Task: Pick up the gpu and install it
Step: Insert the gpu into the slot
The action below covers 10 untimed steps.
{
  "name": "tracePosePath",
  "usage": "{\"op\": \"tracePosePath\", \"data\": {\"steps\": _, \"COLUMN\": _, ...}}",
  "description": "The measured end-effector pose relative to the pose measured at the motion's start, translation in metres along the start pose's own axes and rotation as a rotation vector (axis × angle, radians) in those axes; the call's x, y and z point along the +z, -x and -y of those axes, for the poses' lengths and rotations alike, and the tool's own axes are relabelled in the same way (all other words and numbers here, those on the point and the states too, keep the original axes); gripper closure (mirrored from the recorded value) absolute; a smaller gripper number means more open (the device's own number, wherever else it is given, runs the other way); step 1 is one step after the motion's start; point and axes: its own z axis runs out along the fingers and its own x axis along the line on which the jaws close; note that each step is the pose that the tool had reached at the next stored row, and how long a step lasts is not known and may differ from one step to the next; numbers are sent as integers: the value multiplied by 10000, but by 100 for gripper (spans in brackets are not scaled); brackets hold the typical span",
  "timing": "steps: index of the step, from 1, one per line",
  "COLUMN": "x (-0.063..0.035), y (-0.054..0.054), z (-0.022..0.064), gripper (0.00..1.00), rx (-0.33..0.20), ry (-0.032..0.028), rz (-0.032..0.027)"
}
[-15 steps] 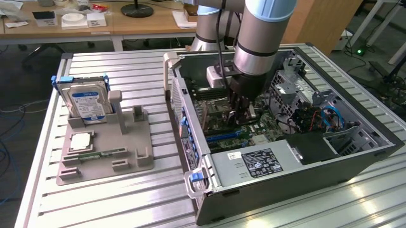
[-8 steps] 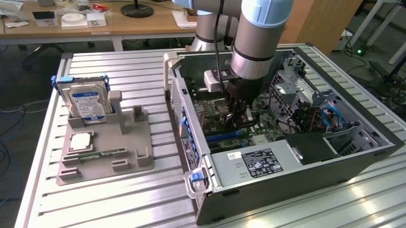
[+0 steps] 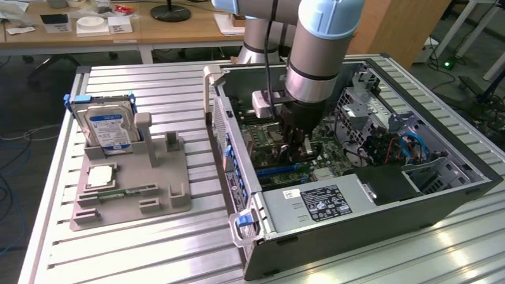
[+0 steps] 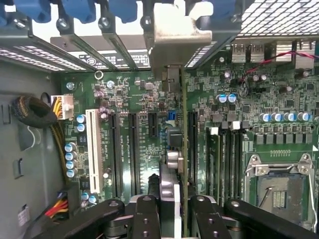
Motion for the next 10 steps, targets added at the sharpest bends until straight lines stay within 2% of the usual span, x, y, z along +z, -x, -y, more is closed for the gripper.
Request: {"op": "tracePosePath", "data": {"steps": 10, "x": 42, "y": -12, "z": -44, "gripper": 72, "rx": 49, "ry": 0, "rz": -1}}
